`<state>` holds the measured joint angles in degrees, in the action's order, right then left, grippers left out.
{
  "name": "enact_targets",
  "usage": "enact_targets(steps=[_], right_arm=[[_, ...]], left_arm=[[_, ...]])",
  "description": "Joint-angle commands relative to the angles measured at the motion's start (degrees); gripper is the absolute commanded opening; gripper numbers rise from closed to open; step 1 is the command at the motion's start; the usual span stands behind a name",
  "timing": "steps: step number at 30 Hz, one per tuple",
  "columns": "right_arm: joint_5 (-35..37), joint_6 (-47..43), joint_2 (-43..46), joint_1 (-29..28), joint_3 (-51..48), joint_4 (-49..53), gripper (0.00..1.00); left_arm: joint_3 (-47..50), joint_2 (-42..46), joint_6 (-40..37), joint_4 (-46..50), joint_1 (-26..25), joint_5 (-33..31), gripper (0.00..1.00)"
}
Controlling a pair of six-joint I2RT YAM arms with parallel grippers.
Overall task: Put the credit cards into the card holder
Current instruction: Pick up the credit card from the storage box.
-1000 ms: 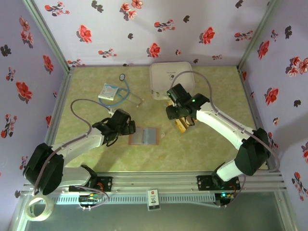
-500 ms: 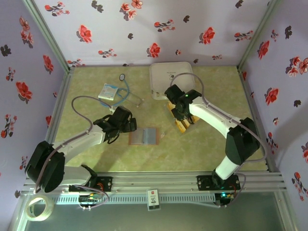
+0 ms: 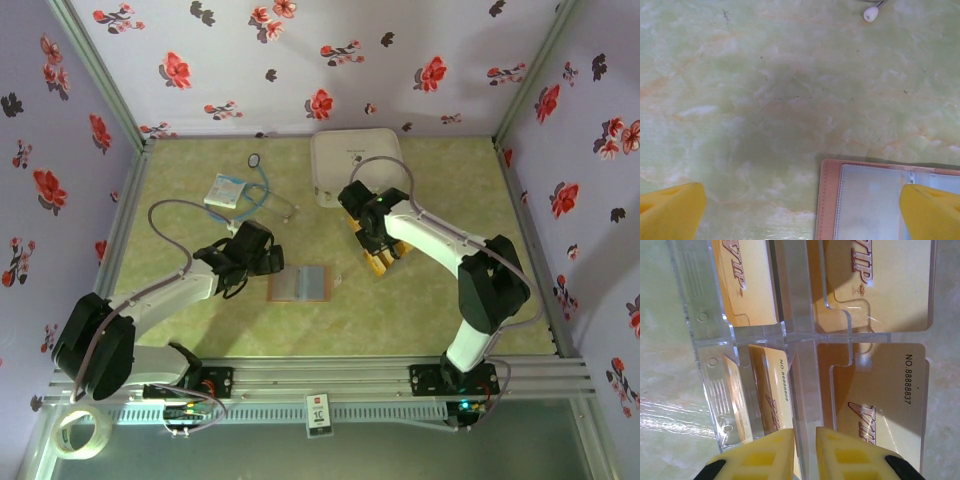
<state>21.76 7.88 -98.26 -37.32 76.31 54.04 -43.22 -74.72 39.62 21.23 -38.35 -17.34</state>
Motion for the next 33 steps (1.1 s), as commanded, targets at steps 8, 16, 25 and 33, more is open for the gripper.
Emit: enact_targets(steps=[8,16,25,33], right_arm=[[1.8,-0.7,-1.7,0.7,-1.5,0.2,0.11],[2.1,-2.3,-0.2,0.7,-0.6,0.9,0.03],[2.6,-2.9,0.9,0.7,-0.7,1.2,0.19],[2.7,-2.8,2.2,0.7,-1.1,1.8,0.16]], left_arm=[[1.2,2.1,-1.1,0.1,0.5,0.3,1.0],[1.0,2.0,-1.3,0.0,0.6,0.6,1.0],[0.9,1.5,-1.5,-0.1,0.6,0.8,1.0],[0.8,1.3,-1.5,-0.3,0.6,1.0,1.0]])
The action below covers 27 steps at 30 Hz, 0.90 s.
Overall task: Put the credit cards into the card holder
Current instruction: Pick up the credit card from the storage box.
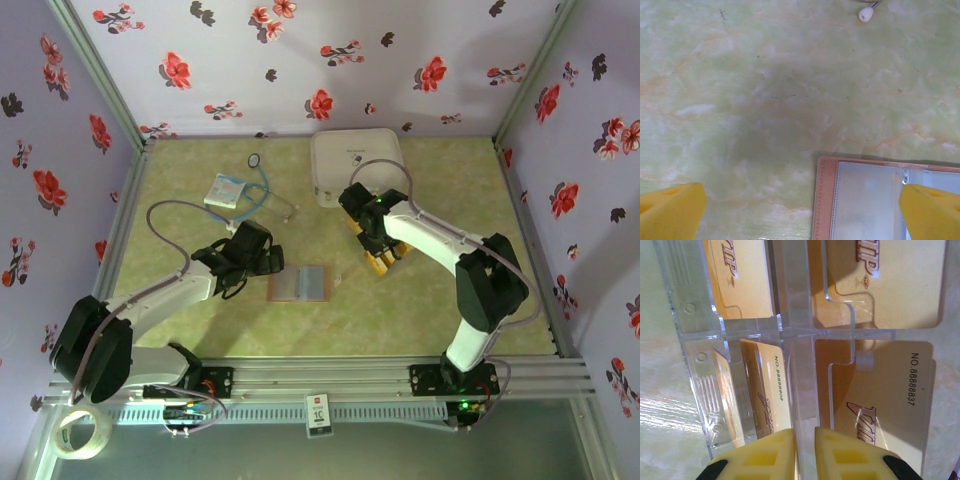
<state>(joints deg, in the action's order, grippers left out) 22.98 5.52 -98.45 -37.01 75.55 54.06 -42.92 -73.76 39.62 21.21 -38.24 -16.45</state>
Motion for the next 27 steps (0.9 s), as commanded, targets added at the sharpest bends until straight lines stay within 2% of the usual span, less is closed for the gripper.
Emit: enact_targets(steps=[1,13,21,27], right_arm=[[1.5,-0.4,2.6,0.4,-0.5,1.8,0.16],[0.3,-0.3,2.1,0.4,-2.0,1.0,0.12],[0.2,-0.4,2.6,0.4,-2.0,1.2,0.0],[0.9,-0.8,3.8,0.3,0.9,3.1,0.0]], left_arm=[[0.5,0.4,-1.4,-0.2,0.4,0.2,1.0],[0.8,0.7,-1.1,-0.1,0.4,0.2,1.0],[1.0,1.1,-1.0,-0.1,0.4,0.3,1.0],[0.6,1.1,-1.3,0.1,0.4,0.3,1.0]])
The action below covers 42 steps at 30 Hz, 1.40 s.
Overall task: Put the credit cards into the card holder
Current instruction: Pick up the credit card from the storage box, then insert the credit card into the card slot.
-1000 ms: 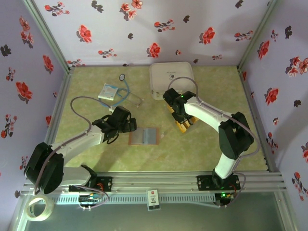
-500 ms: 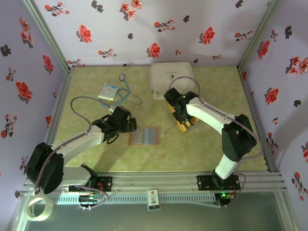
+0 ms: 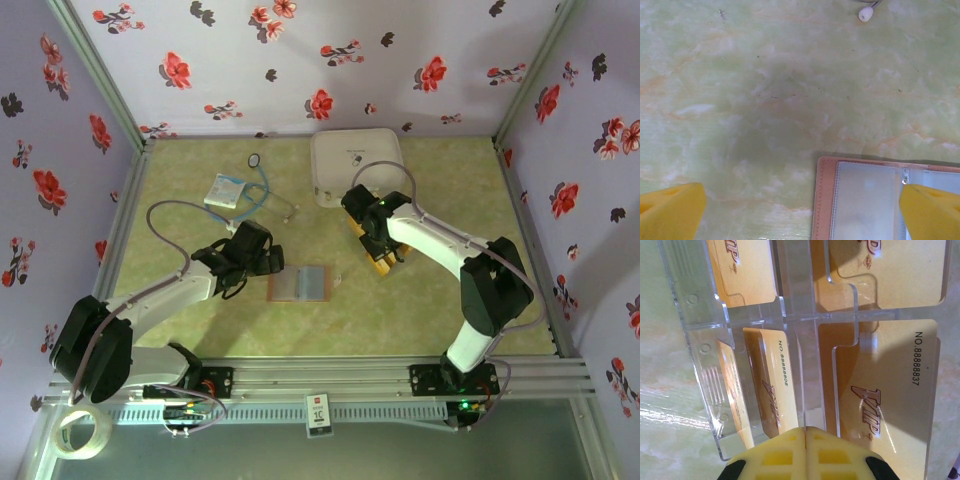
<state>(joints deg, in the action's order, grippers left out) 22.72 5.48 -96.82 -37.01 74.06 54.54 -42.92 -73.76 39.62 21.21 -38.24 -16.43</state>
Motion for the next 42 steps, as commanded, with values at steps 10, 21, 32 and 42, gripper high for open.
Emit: enact_targets(steps=[10,21,32,42], right_arm=[[-2.7,1.3,8.8,-1.1,7.0,4.4,0.0],[-37.3,29.9,18.4,-2.7,-16.1,-37.7,0.0],[-34.1,43.4,15.0,-10.7,-31.0,-64.5,0.0],[-34.3,45.7,13.9,-10.7,-39.1,-77.5,0.0]], left_arm=[[0.5,0.8,-1.9,0.3,0.4,0.3,1.0],[2.0,-1.6,-2.0,0.7,0.4,-0.5,1.0],[4.1,-3.2,-2.4,0.1,-1.1,-0.6,1.0],[7.0,-2.6,-0.9,-0.6,-5.0,-2.0,1.0]])
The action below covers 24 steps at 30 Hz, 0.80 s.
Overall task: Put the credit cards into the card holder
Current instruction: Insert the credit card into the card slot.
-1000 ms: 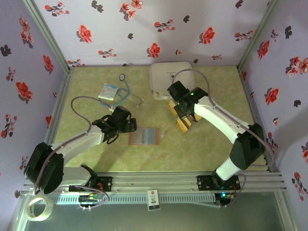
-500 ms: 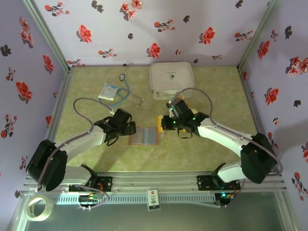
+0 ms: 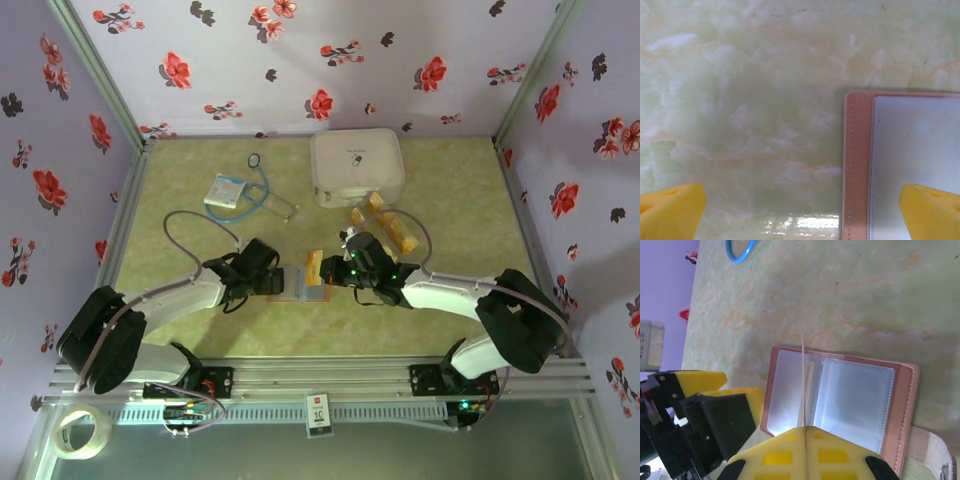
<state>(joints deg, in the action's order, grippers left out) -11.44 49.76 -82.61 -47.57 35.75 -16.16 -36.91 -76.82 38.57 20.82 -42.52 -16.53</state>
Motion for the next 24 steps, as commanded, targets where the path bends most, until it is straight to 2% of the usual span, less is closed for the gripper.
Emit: enact_targets(steps=[1,14,24], right_arm=[[-0.2,1.4,-0.5,-0.2,-1.2,-7.5,0.0],[-3.3,3.2,-5.3,-0.2,-4.1,-17.1,0.0],[-2.9,3.5,-7.1,-0.2,-5.6,-19.4,0.0]], left_arm=[[1.4,0.5,0.3,-0.3,-0.9,-2.0,1.0],[2.5,-0.5,1.1,-0.9,-1.4,-3.2,1.0],[3.4,-1.8,2.1,-0.6,-1.5,-4.2,1.0]])
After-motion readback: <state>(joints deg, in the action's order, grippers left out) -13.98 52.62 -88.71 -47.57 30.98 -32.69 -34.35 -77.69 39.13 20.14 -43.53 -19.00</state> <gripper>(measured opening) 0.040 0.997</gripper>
